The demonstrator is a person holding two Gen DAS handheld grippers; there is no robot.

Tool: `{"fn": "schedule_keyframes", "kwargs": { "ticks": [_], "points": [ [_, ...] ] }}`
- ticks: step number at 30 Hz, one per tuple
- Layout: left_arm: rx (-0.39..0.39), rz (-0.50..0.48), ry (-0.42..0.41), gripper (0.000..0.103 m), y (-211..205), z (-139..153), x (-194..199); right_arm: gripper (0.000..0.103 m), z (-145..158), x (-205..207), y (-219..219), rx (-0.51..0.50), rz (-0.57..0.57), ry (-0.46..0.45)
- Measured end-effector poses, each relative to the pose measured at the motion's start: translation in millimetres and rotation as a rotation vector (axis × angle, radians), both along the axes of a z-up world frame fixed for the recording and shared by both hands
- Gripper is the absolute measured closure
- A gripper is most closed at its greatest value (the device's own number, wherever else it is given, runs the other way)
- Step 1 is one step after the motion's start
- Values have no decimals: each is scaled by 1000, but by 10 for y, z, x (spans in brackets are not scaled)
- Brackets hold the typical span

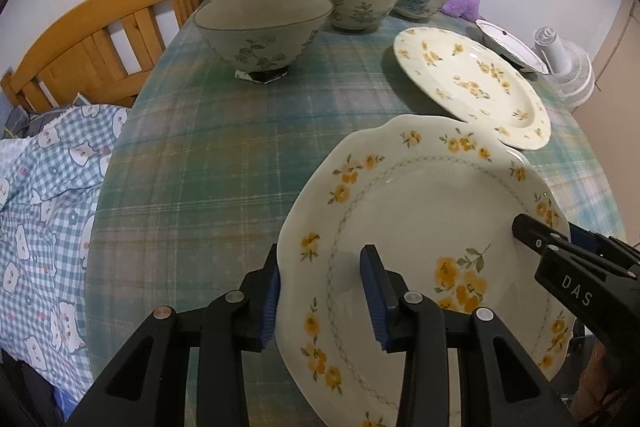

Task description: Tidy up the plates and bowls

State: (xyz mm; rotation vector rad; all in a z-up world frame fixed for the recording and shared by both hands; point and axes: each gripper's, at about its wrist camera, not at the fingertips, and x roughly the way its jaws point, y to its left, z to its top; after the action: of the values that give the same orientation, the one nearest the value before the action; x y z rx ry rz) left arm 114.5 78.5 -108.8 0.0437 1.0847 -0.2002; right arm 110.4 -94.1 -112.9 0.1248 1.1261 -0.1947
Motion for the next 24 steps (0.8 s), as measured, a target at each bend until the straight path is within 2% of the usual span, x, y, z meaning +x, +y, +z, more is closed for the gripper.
{"fn": "schedule_keyframes", "kwargs": {
  "ticks": [11, 24],
  "points": [
    [3, 11, -18, 66, -409, 179, -158, 56, 172, -160, -376, 0, 10, -23],
    [-8, 37, -40, 66, -1404, 293, -157, 57, 344, -157, -1385, -2, 35, -49]
  ]
}}
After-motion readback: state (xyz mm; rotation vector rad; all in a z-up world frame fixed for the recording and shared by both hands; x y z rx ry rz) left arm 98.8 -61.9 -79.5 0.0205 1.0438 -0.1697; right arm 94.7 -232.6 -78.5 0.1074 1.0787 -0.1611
